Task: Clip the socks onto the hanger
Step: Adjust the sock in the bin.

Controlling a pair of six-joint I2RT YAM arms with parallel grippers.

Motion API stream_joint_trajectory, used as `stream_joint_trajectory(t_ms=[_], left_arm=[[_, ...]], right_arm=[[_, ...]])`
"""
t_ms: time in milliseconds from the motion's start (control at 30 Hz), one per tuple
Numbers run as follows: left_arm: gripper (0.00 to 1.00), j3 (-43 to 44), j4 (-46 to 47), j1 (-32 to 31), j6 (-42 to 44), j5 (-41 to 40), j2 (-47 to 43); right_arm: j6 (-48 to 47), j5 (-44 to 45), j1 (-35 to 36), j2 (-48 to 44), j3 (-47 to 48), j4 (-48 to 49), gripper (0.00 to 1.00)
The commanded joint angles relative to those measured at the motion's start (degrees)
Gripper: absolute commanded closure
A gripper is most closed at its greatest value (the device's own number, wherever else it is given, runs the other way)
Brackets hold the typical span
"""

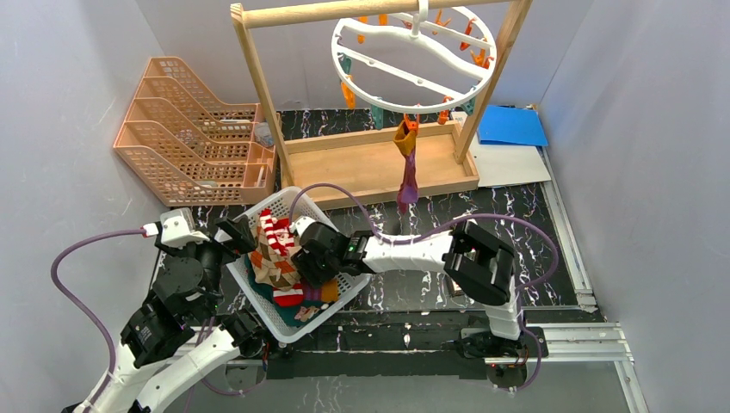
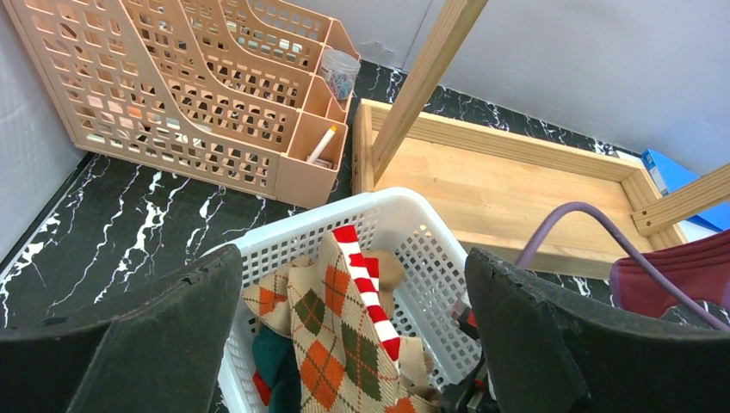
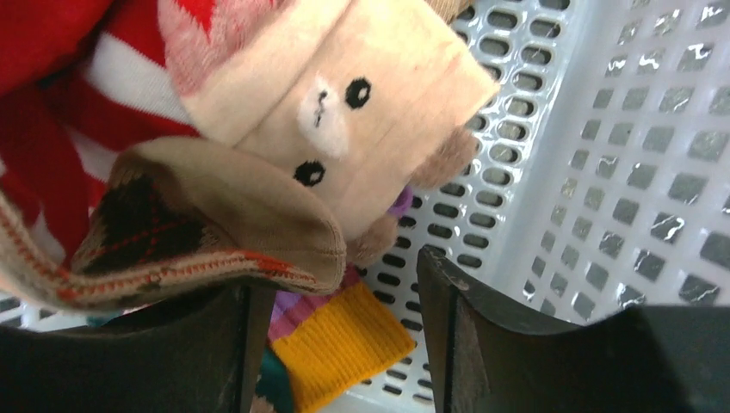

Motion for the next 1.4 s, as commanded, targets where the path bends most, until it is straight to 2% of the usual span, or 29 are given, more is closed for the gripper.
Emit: stream_joint_trajectory(t_ms=[0,100,233,500,633,900,1000,1067,1100,1233,1367], left_arm=[[0.02,0.1,0.8,-0.1,-0.8,-0.7,0.8],[0.02,-0.2,0.6,-0.1,-0.6,-0.8,0.1],[0.02,-0.3,0.3,-0.1,-0.4,-0.9,0.0],[0.02,-0.5,0.3,-0.1,-0.3,-0.9,0.1],[0.01,-0.7,0.2,-0.1,-0.5,-0.9,0.1],[0.02,-0.8,-0.4,-0.1,-1.0,-0.8,-0.8],[0.02,-0.6,-0.7,-0.2,-1.2,-0.8,-1.1],[0.02,-0.4,-0.9,-0.1,-1.2,-0.9,-1.1],[0.02,-0.3,-0.9,-0.1,-1.2,-0.9,-1.2],[0.02,0.0,-1.0,-0.1,-1.3,-1.1,-1.2],[0.01,0.2,-0.9,-0.1,-1.4,-0.9,-0.9]], right_arm=[[0.0,3.9,0.1,1.4,4.0,3.1,0.29],[0.7,5.5,0.1,2.1,4.3,4.0,0.25],[1.3,6.1,0.1,3.5,5.3,4.0,0.24],[3.2,5.4,0.1,5.3,4.9,5.0,0.31],[3.6,4.9,0.1,6.2,5.0,5.4,0.38],[4.4,4.5,0.1,6.7,4.4,6.5,0.65],[4.7,5.5,0.1,4.5,2.9,7.1,0.79],[4.4,6.3,0.3,2.0,2.1,6.8,0.94],[4.3,6.9,0.4,0.2,1.4,7.1,0.99],[1.6,5.5,0.6,-6.8,-0.1,6.4,0.99],[-2.2,2.3,0.7,-12.6,3.3,0.7,0.99]])
